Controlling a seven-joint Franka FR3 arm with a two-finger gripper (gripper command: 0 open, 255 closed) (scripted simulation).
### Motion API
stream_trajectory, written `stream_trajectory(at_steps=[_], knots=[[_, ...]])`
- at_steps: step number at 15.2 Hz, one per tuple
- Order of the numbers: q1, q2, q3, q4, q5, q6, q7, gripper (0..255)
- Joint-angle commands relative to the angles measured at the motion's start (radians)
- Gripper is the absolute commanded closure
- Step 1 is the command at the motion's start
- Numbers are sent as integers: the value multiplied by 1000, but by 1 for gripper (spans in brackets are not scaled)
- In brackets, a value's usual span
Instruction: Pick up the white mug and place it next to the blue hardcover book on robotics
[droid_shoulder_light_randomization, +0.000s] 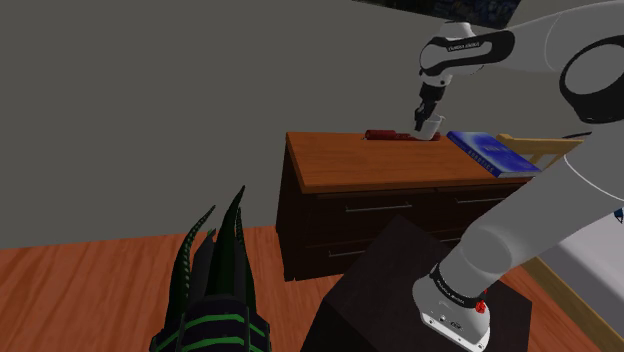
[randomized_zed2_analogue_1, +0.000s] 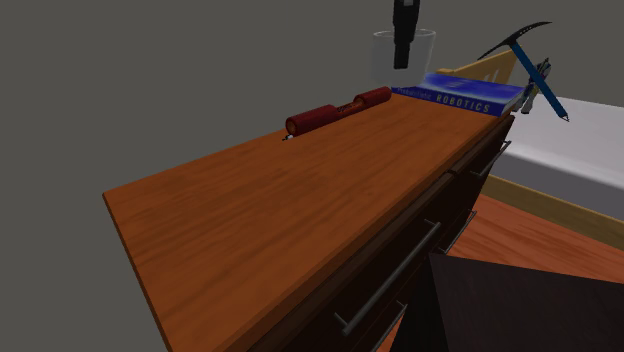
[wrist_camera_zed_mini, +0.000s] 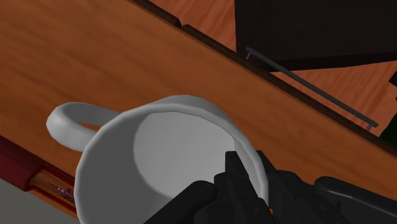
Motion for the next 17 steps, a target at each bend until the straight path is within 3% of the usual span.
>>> stream_trajectory(at_steps=[1,9,17], knots=[[-21,8,-29,13,-2,2,-52,255],[-104,89,-151,93,26,25,-270,255],[-213,255,-256,249,139,30,-521,255]])
